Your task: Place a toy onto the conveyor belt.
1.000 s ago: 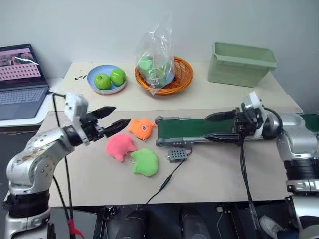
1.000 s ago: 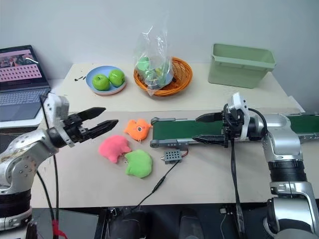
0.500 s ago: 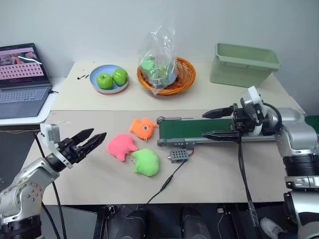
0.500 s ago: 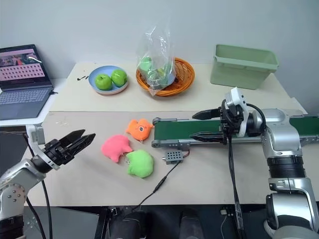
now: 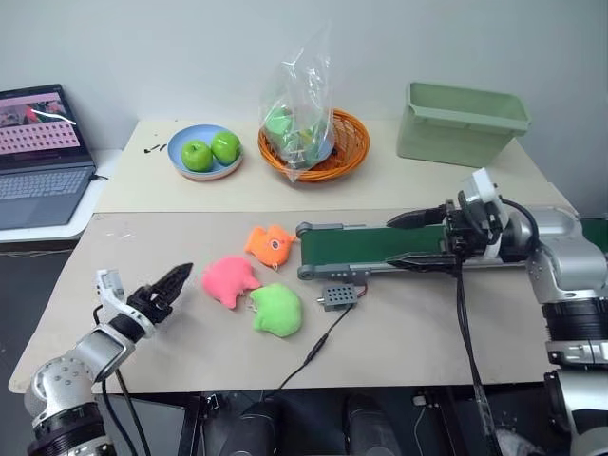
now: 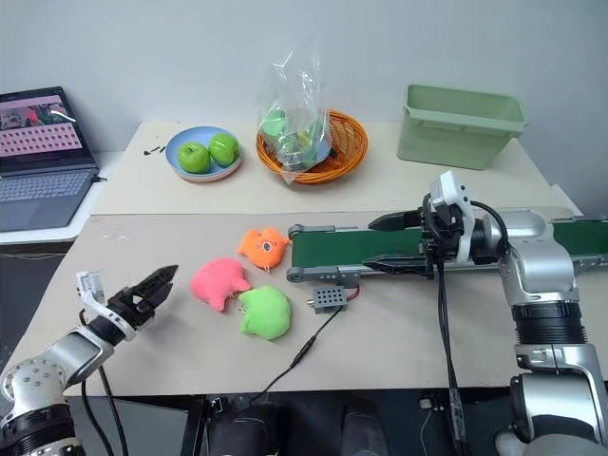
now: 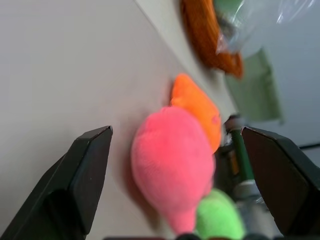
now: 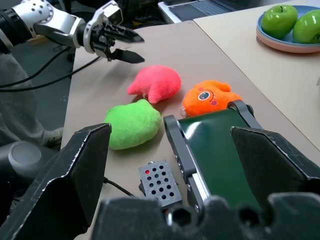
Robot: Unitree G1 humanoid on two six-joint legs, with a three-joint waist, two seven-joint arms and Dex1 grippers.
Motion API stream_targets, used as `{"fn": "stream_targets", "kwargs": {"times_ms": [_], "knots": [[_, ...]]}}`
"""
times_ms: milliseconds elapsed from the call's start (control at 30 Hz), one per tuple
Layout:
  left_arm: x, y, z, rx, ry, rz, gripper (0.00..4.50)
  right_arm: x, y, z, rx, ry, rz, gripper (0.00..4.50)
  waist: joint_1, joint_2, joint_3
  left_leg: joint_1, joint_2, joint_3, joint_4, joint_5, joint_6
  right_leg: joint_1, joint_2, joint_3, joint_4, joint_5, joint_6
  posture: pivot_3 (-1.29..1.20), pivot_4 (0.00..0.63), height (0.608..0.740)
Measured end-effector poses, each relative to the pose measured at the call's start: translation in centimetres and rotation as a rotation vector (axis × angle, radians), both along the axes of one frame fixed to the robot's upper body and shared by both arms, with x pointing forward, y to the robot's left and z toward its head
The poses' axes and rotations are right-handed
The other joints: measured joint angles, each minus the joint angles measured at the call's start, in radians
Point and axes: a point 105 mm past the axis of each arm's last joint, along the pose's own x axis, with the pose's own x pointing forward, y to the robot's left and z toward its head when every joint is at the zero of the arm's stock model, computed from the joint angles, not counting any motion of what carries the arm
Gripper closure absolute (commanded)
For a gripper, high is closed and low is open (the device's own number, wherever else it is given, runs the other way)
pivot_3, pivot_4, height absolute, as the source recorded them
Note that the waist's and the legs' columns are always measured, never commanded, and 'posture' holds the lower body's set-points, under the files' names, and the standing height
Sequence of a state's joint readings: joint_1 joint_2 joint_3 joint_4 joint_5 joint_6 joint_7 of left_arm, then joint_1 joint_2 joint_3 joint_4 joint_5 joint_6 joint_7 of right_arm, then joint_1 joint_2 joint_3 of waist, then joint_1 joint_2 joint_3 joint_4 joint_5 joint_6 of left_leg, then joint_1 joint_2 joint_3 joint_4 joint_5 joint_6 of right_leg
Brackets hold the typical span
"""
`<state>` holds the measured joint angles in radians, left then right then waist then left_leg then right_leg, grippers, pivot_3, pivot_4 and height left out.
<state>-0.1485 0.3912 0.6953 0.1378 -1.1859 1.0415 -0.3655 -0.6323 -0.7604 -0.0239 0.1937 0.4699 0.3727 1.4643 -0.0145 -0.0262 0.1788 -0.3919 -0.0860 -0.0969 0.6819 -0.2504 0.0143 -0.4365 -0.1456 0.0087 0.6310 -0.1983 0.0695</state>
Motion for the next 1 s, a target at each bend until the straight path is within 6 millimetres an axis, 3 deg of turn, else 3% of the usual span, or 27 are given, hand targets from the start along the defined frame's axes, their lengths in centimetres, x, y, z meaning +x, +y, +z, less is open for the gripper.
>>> {"fn": "stream_targets", "kwargs": {"times_ms": [133,333,733,1000], "knots": [[0.0,-0.8,0.1,-0.107,0.008,-0.025,0.11,-0.1,0.0,-0.2,-0.002,0.004,-0.004,0.00,0.000,0.000,0.000,0.001,0.000,0.000,0.000,0.000,0.000,0.001,0.000,0.001,0.000,0.000,0.000,0.00,0.150,0.740],[0.1,-1.6,-1.5,-0.131,0.075,-0.035,0.11,-0.1,0.0,-0.1,-0.002,0.001,-0.009,0.00,0.000,0.000,0.000,0.001,0.000,0.000,0.000,0.000,0.000,0.001,0.000,0.001,0.000,0.000,0.000,0.00,0.150,0.740],[0.0,-1.0,-2.4,-0.095,0.127,0.005,0.11,-0.2,-0.5,-0.1,-0.022,-0.003,-0.024,0.00,0.000,0.000,0.000,0.002,0.000,0.000,-0.001,0.000,0.000,0.001,0.000,0.001,0.000,0.000,0.000,0.00,0.150,0.740],[0.7,-2.7,-3.0,-0.034,0.168,-0.056,0.11,-0.1,-0.3,0.1,-0.023,-0.019,-0.033,0.00,0.003,0.000,0.000,0.002,0.000,0.000,-0.001,0.000,0.000,0.001,0.000,0.001,-0.001,0.000,0.000,0.00,0.150,0.740]]}}
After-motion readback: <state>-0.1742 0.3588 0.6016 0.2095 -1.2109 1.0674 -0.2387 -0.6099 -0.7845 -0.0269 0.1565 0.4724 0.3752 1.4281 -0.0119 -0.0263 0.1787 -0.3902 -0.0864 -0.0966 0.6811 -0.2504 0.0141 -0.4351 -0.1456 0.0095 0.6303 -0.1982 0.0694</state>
